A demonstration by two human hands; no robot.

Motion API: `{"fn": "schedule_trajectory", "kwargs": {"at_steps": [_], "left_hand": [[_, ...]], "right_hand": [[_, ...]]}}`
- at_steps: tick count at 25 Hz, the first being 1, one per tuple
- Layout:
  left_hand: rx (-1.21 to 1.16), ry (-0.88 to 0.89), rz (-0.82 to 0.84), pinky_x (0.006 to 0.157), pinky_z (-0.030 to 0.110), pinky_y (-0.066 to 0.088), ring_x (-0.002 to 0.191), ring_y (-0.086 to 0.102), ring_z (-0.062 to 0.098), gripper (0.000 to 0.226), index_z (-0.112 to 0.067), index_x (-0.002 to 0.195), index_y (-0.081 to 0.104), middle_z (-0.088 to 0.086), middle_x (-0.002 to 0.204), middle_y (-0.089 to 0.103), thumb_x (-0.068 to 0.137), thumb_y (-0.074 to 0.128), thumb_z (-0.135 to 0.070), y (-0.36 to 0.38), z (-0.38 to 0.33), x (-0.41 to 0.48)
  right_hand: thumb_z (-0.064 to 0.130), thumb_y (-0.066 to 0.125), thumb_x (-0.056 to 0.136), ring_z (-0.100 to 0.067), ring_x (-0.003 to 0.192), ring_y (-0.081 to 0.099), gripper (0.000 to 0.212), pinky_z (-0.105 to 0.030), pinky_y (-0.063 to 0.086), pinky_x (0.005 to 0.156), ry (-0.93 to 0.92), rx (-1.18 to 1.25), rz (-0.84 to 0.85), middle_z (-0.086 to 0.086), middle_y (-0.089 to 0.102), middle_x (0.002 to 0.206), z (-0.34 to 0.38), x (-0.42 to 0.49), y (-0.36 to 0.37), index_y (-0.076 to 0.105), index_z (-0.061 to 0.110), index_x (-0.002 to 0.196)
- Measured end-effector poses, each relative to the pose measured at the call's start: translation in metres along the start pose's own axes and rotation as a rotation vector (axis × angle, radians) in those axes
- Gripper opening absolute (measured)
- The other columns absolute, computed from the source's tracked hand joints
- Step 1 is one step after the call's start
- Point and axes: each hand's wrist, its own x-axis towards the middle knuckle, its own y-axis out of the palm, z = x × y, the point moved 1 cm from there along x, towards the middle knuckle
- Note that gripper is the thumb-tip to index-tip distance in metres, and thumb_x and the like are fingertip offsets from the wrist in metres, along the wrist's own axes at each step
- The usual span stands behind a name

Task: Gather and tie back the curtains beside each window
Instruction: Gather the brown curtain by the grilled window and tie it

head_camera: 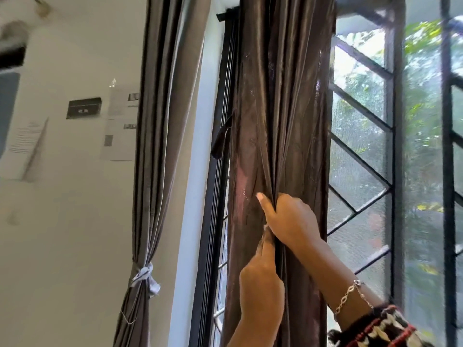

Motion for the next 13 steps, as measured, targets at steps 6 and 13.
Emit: {"fn": "schedule_trajectory", "kwargs": {"at_steps": [6,13], "left_hand": [[-0.528,-0.230,-0.211,0.112,0.026,0.014,0.144,0.003,0.006,0.054,-0.038,0.137,0.028,-0.022,0.149,0.010,0.087,0.039,-0.057,-0.030,0.038,0.059],[-0.445,-0.220,-0.129,0.105,0.040,0.040,0.122,0.051,0.031,0.061,-0.007,0.135,0.043,0.014,0.134,0.052,0.085,0.060,-0.038,-0.051,0.050,0.191]], "right_hand": [[0.043,0.032,0.097,-0.027,0.072,0.061,0.044,-0.028,0.033,0.057,0.020,-0.004,-0.042,0.002,0.052,0.066,-0.013,0.003,0.010,0.058,0.011,0.083],[0.045,0.031,0.096,-0.016,0.058,0.051,0.041,-0.025,0.035,0.055,0.035,0.021,-0.034,0.008,0.049,0.059,-0.022,0.007,0.019,0.042,0.020,0.065]]}}
